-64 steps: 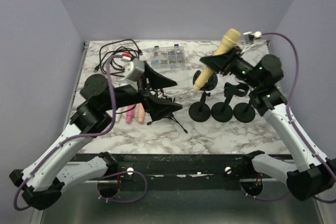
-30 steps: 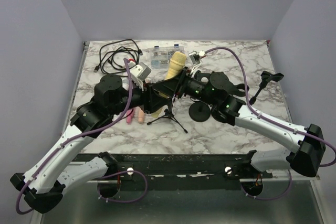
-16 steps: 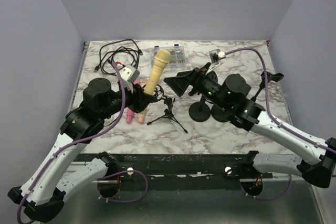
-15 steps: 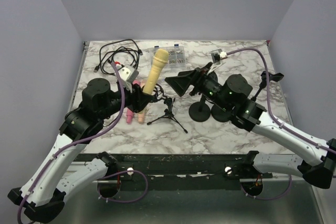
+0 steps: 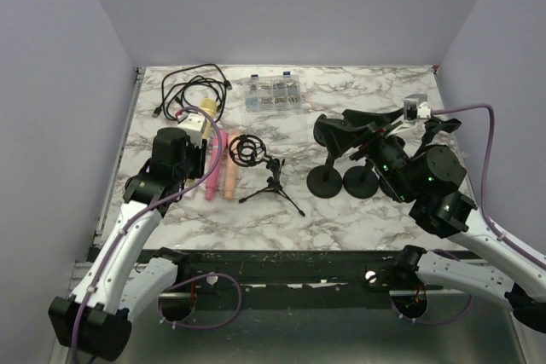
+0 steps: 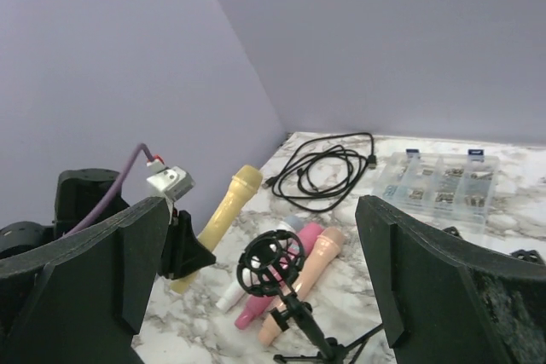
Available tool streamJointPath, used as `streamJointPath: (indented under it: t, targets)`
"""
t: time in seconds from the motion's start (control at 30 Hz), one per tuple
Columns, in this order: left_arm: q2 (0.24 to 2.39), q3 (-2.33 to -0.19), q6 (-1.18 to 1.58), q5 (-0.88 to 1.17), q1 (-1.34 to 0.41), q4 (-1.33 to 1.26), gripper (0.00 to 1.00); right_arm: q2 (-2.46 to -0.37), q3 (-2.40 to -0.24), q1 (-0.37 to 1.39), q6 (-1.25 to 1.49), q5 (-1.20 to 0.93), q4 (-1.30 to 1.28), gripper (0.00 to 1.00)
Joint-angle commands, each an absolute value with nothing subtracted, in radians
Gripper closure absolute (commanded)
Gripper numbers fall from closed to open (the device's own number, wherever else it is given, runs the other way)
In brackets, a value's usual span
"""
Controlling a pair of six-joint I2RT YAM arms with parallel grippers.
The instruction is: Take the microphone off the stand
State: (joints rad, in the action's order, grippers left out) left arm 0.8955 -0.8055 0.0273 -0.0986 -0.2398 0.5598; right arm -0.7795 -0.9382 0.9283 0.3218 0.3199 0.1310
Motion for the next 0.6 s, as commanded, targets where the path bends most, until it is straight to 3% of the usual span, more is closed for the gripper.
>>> streamJointPath:
  t: [0.0,0.33,0.57]
  targets:
    - [1.026,-0.827,-0.017,-0.163,-0.100,0.485,1.00,-0.692,-0.881,0.934,0.225,0.393,0.104,0.00]
    - [1.434,-1.012,-0.096,-0.002,0.057,0.577,1.00,-0.486,-0.819,0.933,0.120,0.447,0.063,0.00]
    - [1.551,-1.045,-0.138,0.045,0.121,0.587,0.96,-0.369,-0.817,0.934,0.070,0.503,0.002,0.00]
